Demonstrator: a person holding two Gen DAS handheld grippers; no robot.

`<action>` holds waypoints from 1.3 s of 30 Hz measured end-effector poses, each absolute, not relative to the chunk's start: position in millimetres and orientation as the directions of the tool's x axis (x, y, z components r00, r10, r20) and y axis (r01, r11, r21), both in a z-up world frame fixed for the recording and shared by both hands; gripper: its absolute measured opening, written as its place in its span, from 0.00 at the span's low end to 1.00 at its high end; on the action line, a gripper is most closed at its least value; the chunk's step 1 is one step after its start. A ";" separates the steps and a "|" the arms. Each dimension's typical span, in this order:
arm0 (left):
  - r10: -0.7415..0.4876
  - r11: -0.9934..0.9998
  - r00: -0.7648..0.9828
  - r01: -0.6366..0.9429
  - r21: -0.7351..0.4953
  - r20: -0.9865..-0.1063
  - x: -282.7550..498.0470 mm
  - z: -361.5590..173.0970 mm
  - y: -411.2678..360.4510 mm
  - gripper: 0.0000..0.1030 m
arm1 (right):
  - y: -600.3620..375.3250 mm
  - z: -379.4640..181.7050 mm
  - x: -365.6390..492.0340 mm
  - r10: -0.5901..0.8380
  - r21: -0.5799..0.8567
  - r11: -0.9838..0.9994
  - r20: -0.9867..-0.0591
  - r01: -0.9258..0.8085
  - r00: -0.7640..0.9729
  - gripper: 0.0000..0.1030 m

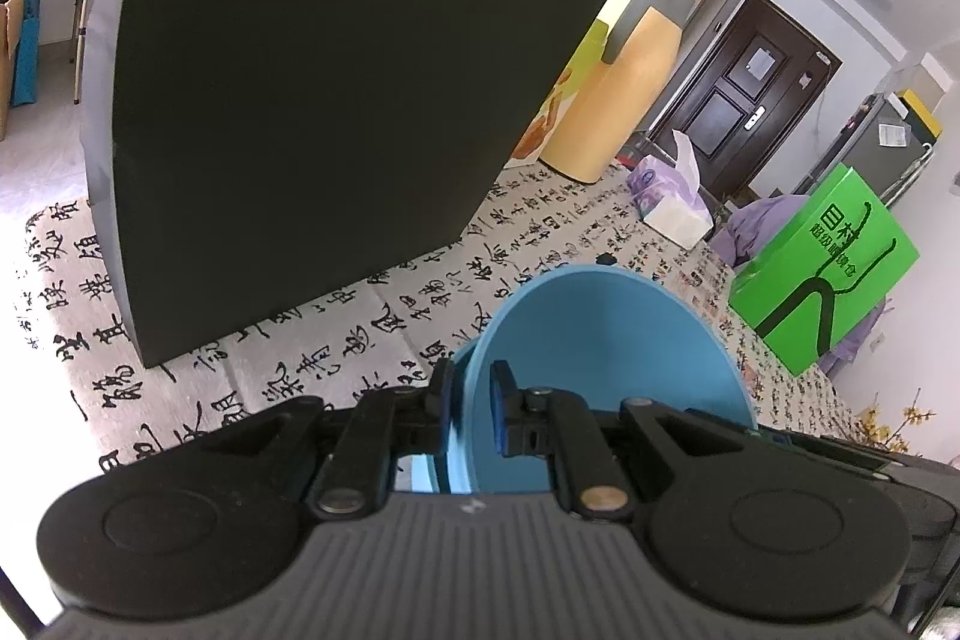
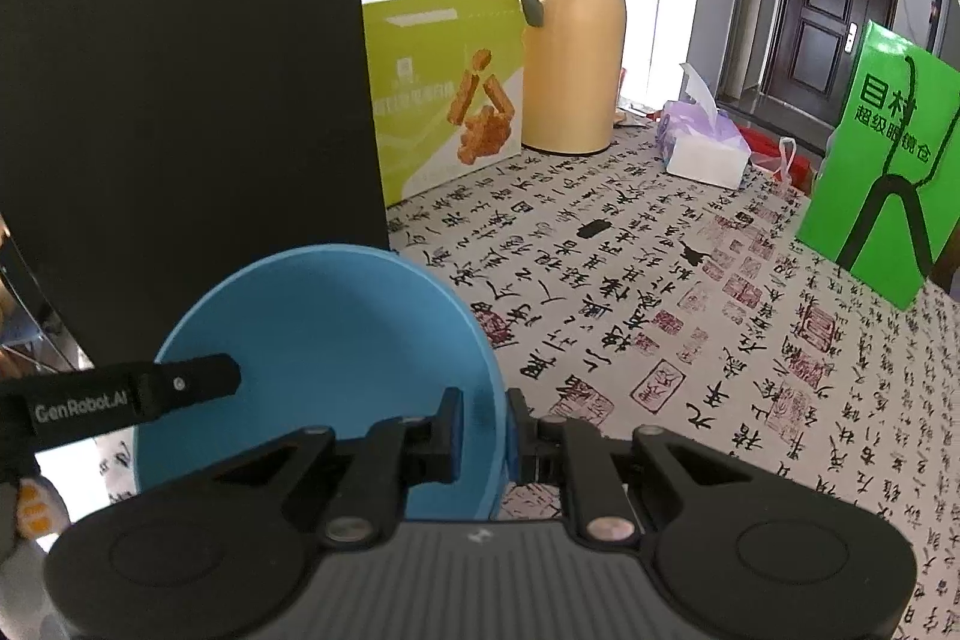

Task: Organize plates and bowls
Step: 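Lower the held blue bowls onto the table beside the black bag, then open both grippers to release the blue bowls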

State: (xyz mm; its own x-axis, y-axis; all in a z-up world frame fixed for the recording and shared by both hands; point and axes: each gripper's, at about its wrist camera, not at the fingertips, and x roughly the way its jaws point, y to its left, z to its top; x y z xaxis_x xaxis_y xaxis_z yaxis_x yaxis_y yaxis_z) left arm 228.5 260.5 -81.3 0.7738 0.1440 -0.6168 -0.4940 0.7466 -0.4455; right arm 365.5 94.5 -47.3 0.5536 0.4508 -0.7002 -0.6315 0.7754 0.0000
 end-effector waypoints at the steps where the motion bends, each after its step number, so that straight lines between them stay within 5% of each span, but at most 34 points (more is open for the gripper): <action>1: 0.147 0.749 0.774 -0.494 -0.443 -0.616 228.9 -81.5 260.0 0.12 | 95.5 -48.4 365.5 0.446 -0.008 0.775 -0.701 -0.631 0.557 0.13; 39: 0.188 0.775 0.752 -0.509 -0.375 -0.632 232.3 -94.5 257.3 0.10 | 93.1 -59.8 367.7 0.438 -0.016 0.771 -0.713 -0.636 0.548 0.14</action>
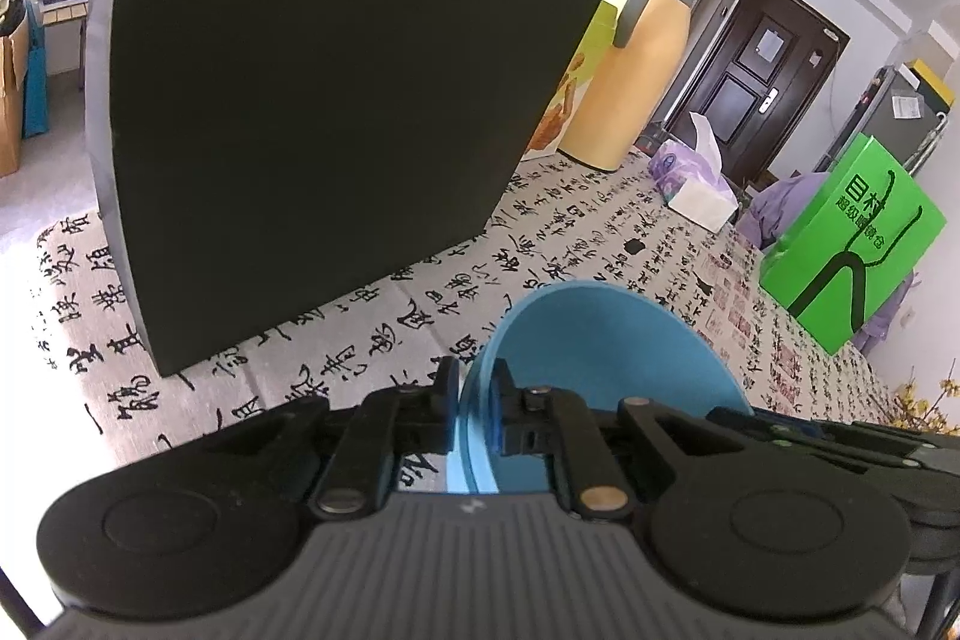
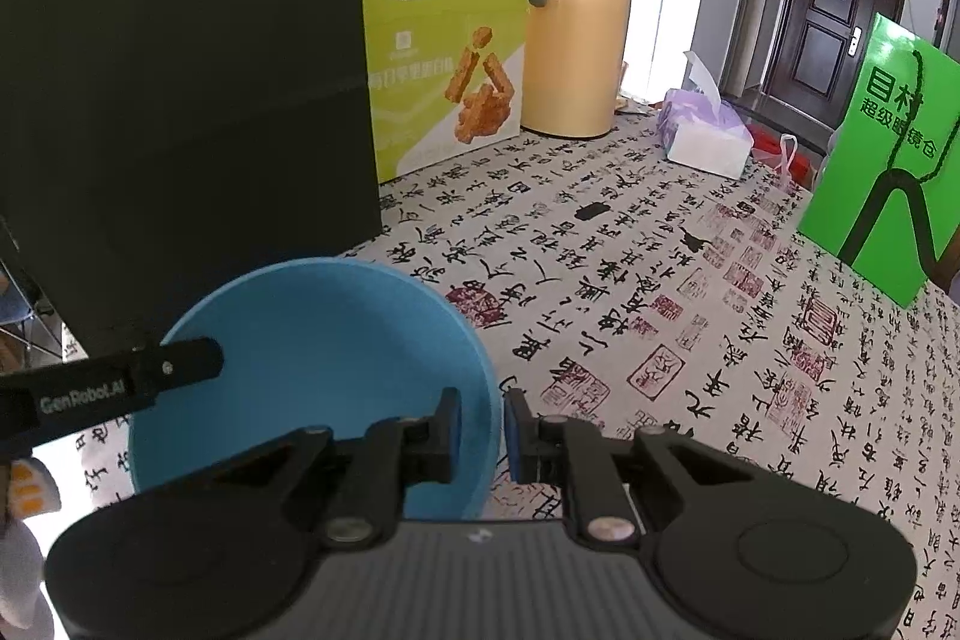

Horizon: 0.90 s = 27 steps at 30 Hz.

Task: Organize plates and bowls
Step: 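Open both grippers to release the blue bowls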

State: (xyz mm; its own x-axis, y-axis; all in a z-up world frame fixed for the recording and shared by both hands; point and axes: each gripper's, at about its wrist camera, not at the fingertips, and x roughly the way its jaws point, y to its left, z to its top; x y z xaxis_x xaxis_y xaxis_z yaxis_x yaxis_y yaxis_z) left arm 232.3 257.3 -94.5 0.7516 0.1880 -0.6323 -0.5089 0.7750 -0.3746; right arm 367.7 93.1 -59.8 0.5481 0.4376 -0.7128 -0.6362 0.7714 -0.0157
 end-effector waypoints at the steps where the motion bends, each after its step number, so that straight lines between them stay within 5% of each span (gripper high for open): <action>1: 0.187 0.775 0.751 -0.509 -0.375 -0.633 232.2 -93.9 257.2 0.10 | 92.2 -59.2 367.7 0.440 -0.012 0.772 -0.712 -0.635 0.548 0.14; 6: 0.190 0.775 0.767 -0.501 -0.386 -0.613 227.2 -88.7 256.7 0.13 | 83.5 -56.1 367.9 0.468 0.027 0.770 -0.703 -0.637 0.536 0.24; 8: 0.199 0.789 0.789 -0.481 -0.383 -0.580 220.3 -81.0 253.9 0.31 | 77.7 -53.6 367.5 0.485 0.052 0.771 -0.695 -0.635 0.531 0.44; 10: 0.229 0.802 0.807 -0.474 -0.364 -0.545 213.2 -71.8 248.7 0.63 | 69.4 -49.4 365.2 0.500 0.069 0.774 -0.677 -0.630 0.540 0.59; 15: 0.274 0.833 0.848 -0.445 -0.329 -0.454 194.2 -53.8 236.4 0.98 | 36.7 -37.2 358.1 0.536 0.112 0.787 -0.610 -0.607 0.583 0.88; 20: 0.276 0.852 0.877 -0.413 -0.322 -0.394 182.3 -41.8 223.7 1.00 | -2.9 -28.6 358.2 0.577 0.192 0.786 -0.569 -0.588 0.586 1.00; 27: 0.267 0.880 0.892 -0.380 -0.286 -0.364 176.7 -34.5 198.2 1.00 | -59.8 -24.0 358.5 0.598 0.291 0.796 -0.505 -0.530 0.622 1.00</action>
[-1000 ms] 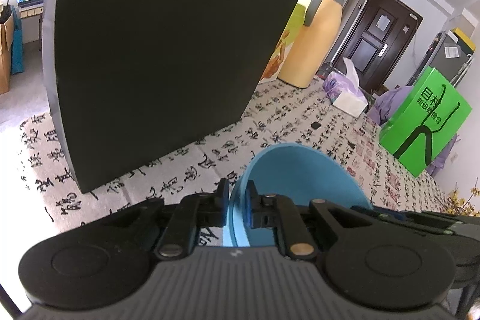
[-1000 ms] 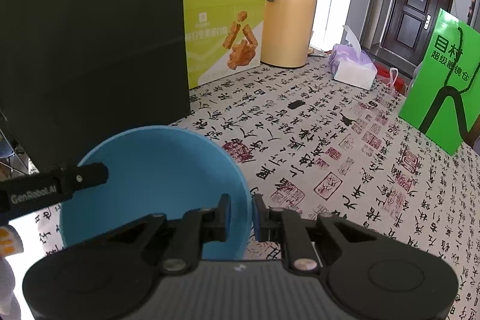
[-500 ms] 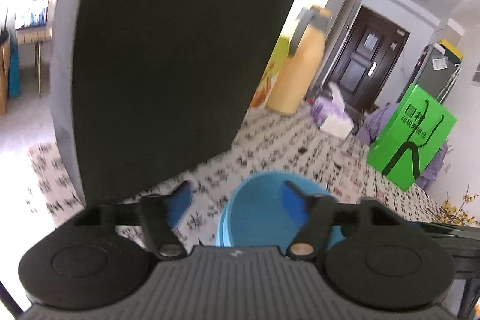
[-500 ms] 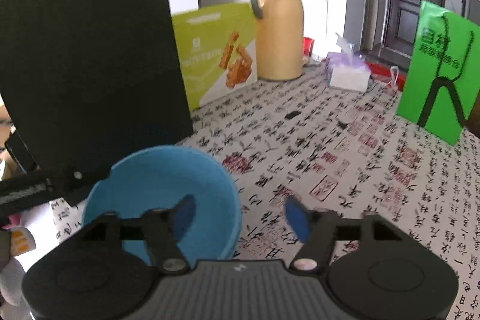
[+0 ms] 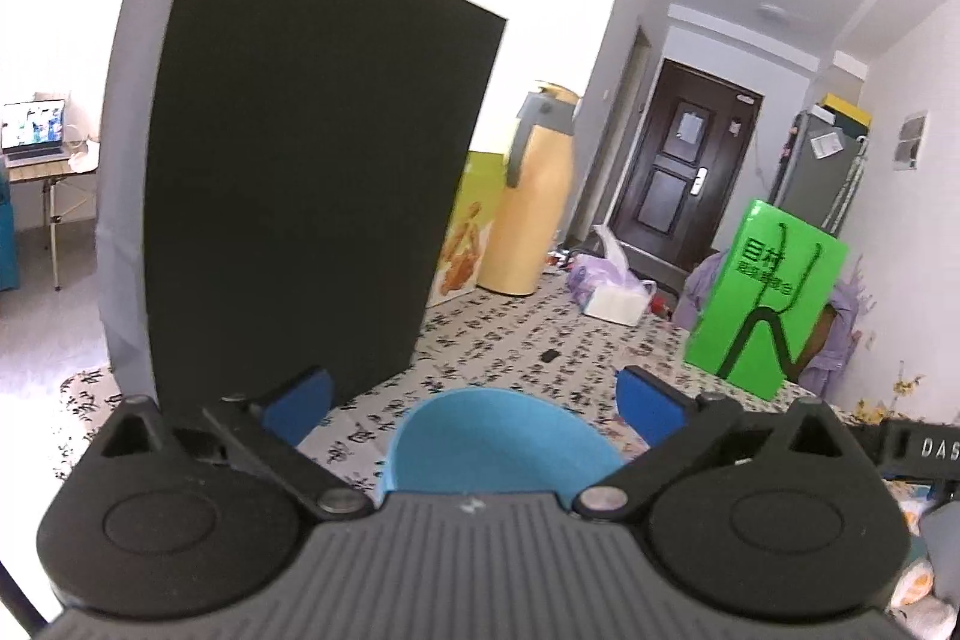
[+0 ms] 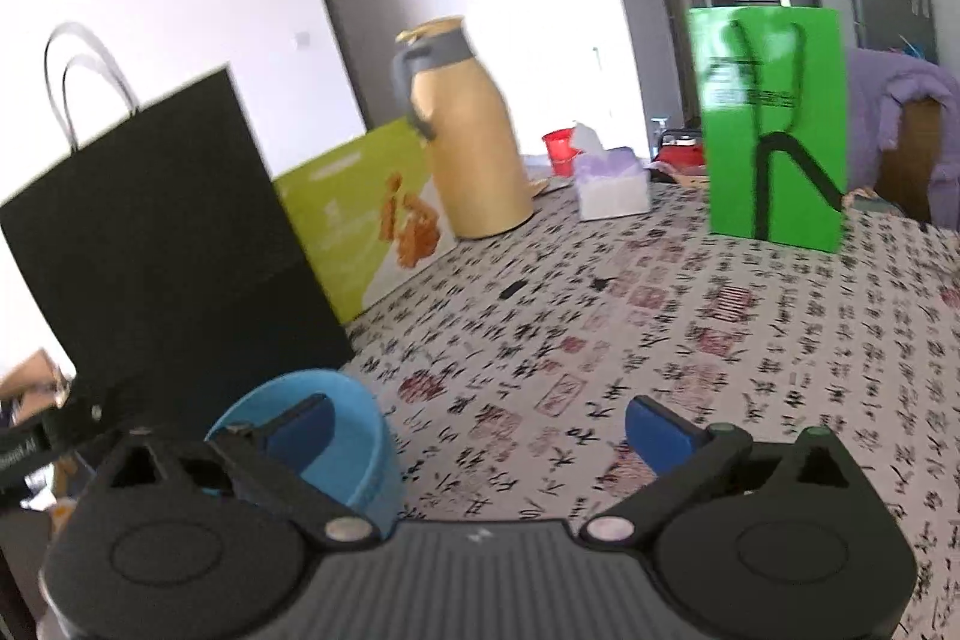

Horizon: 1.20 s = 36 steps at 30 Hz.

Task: Organize plates and bowls
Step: 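Open both grippers to release the blue bowls, then raise both open grippers and move back toward the flower vase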

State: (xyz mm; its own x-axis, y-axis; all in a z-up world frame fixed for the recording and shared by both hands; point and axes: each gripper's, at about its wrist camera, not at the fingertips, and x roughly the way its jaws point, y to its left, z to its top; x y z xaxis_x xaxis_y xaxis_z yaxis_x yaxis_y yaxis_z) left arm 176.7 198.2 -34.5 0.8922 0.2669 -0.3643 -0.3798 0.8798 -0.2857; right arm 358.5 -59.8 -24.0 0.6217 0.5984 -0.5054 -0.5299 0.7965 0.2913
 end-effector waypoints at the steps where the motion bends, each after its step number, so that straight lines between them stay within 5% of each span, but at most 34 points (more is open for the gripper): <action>1: 0.257 0.882 0.894 -0.372 -0.289 -0.367 176.4 -33.7 195.4 1.00 | -66.8 -23.8 358.7 0.596 0.299 0.800 -0.501 -0.520 0.628 1.00; 36: 0.116 0.941 0.921 -0.222 -0.257 -0.371 193.7 -20.0 89.0 1.00 | -232.3 -19.5 331.5 0.422 0.247 0.904 -0.393 -0.349 0.817 1.00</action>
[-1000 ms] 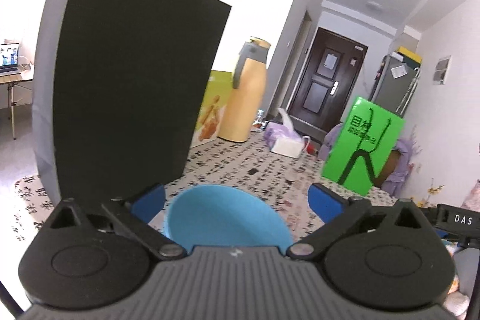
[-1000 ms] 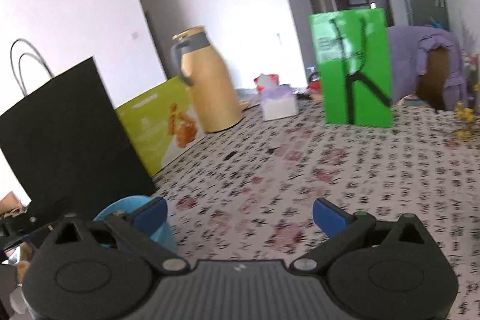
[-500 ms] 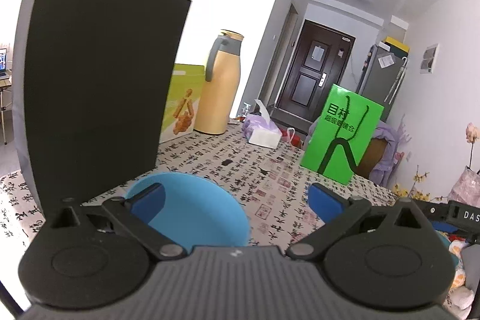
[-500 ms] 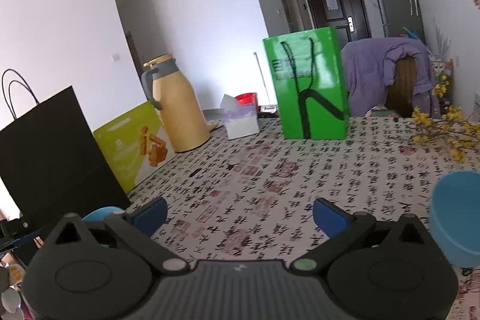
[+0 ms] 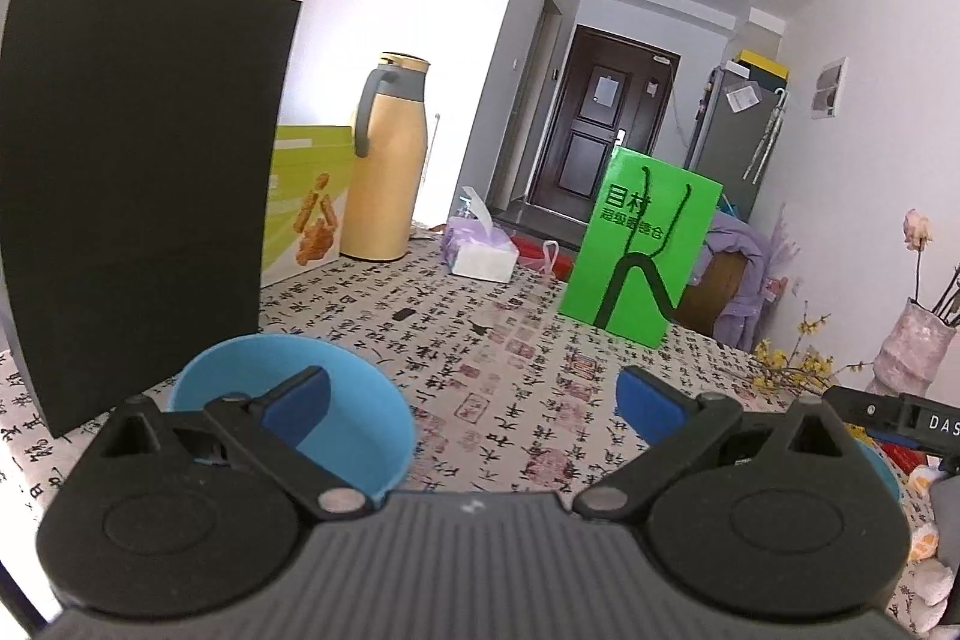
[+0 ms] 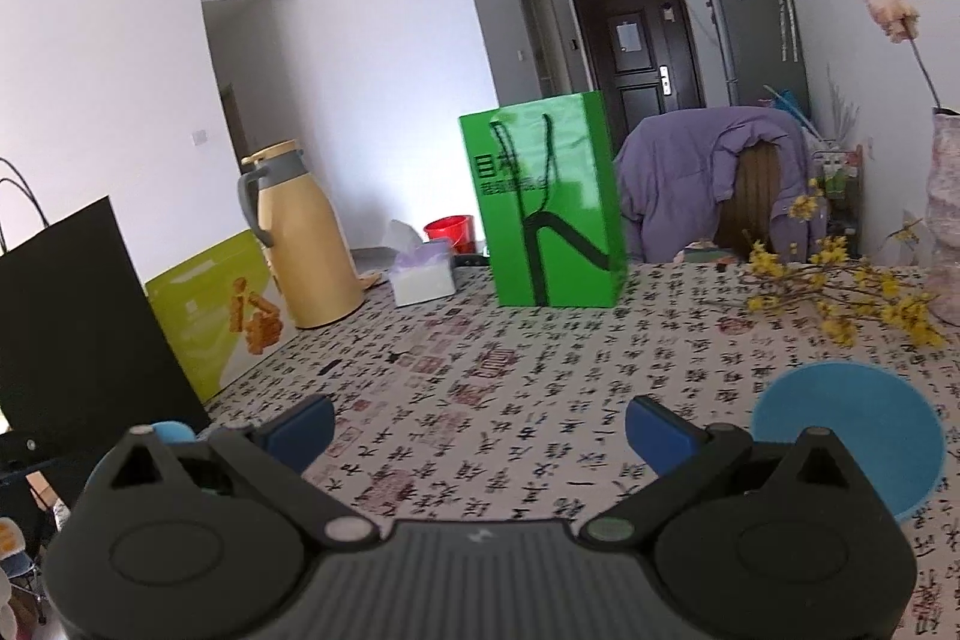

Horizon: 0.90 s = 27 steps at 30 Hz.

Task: Organize plates and bowls
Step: 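Raise both open grippers and move back toward the flower vase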

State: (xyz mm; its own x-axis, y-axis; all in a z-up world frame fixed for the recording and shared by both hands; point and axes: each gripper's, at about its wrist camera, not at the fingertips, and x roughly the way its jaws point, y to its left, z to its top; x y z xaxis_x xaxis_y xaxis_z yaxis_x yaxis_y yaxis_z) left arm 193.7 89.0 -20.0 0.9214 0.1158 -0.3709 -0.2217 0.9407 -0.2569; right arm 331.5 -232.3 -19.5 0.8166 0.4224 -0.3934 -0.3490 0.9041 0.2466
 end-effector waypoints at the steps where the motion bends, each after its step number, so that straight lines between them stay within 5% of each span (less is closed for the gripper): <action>1: 0.113 0.941 0.922 -0.219 -0.258 -0.371 194.5 -19.7 87.3 1.00 | -235.9 -19.7 331.6 0.419 0.249 0.905 -0.392 -0.344 0.819 1.00; 27: 0.064 0.953 0.922 -0.170 -0.252 -0.382 220.4 -15.3 36.0 1.00 | -315.3 -32.6 341.7 0.334 0.299 0.926 -0.367 -0.229 0.868 1.00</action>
State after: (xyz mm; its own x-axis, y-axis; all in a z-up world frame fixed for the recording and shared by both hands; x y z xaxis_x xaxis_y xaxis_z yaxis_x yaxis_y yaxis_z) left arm 220.4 36.0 -15.3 0.9218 0.0635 -0.3824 -0.1701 0.9527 -0.2517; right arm 341.7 -315.3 -32.6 0.8683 0.3336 -0.3671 -0.2294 0.9262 0.2991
